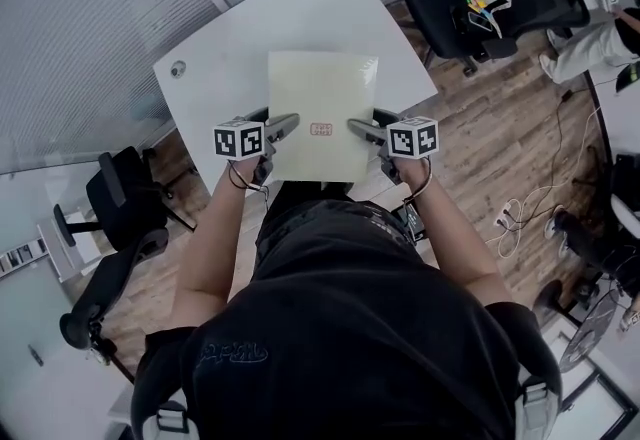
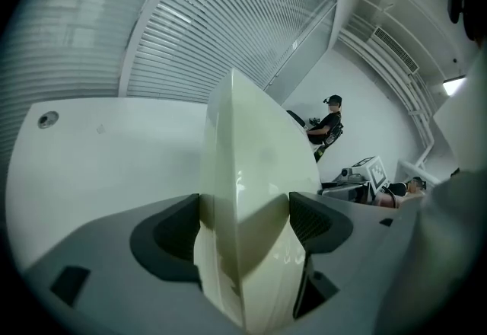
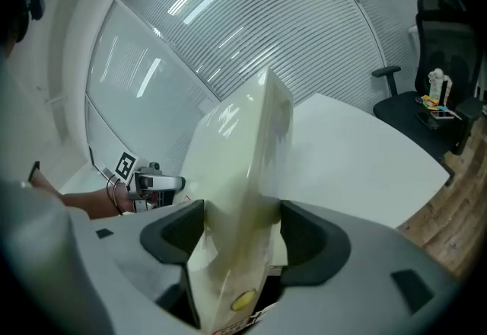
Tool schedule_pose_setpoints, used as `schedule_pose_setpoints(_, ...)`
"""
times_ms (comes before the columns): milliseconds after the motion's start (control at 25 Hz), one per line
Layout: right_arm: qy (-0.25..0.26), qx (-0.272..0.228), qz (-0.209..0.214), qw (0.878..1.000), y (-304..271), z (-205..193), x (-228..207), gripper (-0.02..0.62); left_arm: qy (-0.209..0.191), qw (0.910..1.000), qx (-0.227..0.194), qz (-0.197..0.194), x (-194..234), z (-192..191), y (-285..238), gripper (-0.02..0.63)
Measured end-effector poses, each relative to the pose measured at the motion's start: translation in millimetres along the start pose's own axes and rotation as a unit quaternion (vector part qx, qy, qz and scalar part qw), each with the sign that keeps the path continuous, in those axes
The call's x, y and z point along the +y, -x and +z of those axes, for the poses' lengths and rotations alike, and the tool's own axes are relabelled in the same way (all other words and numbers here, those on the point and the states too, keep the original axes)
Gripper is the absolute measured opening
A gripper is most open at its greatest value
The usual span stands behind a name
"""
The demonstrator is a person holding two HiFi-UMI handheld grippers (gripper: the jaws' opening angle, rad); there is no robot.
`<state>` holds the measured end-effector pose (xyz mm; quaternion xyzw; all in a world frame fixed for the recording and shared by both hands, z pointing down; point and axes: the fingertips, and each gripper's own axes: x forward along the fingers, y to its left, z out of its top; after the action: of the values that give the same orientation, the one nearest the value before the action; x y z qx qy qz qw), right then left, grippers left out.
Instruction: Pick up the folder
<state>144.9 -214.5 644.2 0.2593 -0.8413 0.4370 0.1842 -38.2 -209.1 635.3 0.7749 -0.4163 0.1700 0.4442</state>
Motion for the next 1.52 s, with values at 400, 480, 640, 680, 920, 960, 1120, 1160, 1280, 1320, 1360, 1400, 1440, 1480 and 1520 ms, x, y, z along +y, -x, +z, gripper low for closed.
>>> schedule_pose_setpoints(400, 0.004, 0.000, 0.021, 1.000, -2.5, -10.1, 26.5, 0.325, 0.008, 0.9996, -0.027, 0.010, -3.6, -11.9, 30.4, 0.373)
schedule_pose_setpoints(480, 0.004, -0.004, 0.021, 1.000, -2.2, -14.2, 35.0, 0.326, 0.009, 0.9994, -0.034, 0.005, -5.0, -15.6, 38.1, 0.373)
schedule_pose_setpoints(640, 0.008, -0.014, 0.014, 1.000, -0.4, -21.8, 53.6, 0.327, 0.007, 0.9992, -0.040, -0.004, -5.8, -25.4, 54.6, 0.373)
schedule_pose_setpoints(680, 0.009, -0.016, 0.011, 1.000, 0.7, -25.6, 58.9, 0.327, 0.007, 0.9992, -0.040, -0.003, -5.1, -29.8, 60.2, 0.373)
schedule_pose_setpoints(920, 0.009, -0.025, 0.005, 1.000, -3.8, -57.3, 102.7, 0.326, 0.005, 0.9989, -0.047, -0.005, 2.8, -62.9, 101.2, 0.373)
schedule_pose_setpoints(960, 0.010, -0.025, 0.003, 1.000, -4.4, -64.8, 111.4, 0.326, 0.005, 0.9989, -0.046, -0.003, 4.7, -70.6, 110.6, 0.373)
schedule_pose_setpoints(1120, 0.020, -0.026, 0.003, 0.999, -8.8, -92.8, 151.4, 0.326, 0.003, 0.9989, -0.046, -0.008, 9.9, -100.5, 148.7, 0.373)
schedule_pose_setpoints(1160, 0.022, -0.028, 0.002, 0.999, -10.8, -97.7, 159.9, 0.327, 0.005, 0.9987, -0.048, -0.014, 10.2, -106.2, 156.2, 0.373)
schedule_pose_setpoints(1280, 0.022, -0.033, 0.005, 0.999, -14.4, -114.8, 182.1, 0.327, 0.007, 0.9982, -0.056, -0.019, 11.4, -121.8, 177.4, 0.373)
schedule_pose_setpoints(1320, 0.022, -0.034, 0.004, 0.999, -14.0, -120.2, 187.7, 0.327, 0.003, 0.9983, -0.057, -0.013, 12.9, -126.4, 183.9, 0.373)
schedule_pose_setpoints(1360, 0.023, -0.035, 0.002, 0.999, -12.9, -125.6, 192.2, 0.327, 0.000, 0.9984, -0.057, -0.009, 14.4, -131.6, 189.2, 0.373)
schedule_pose_setpoints(1400, 0.025, -0.035, -0.001, 0.999, -11.8, -130.9, 196.1, 0.326, -0.001, 0.9984, -0.056, -0.008, 15.1, -136.9, 193.8, 0.373)
schedule_pose_setpoints(1440, 0.026, -0.035, -0.003, 0.999, -10.6, -135.7, 200.2, 0.327, -0.002, 0.9983, -0.057, -0.009, 14.9, -141.5, 198.1, 0.373)
schedule_pose_setpoints(1480, 0.027, -0.036, -0.005, 0.999, -9.2, -139.4, 204.0, 0.327, -0.003, 0.9982, -0.059, -0.010, 13.8, -144.6, 202.3, 0.373)
schedule_pose_setpoints(1520, 0.027, -0.038, -0.005, 0.999, -7.5, -142.0, 207.4, 0.327, -0.005, 0.9981, -0.061, -0.010, 11.5, -146.2, 205.9, 0.373)
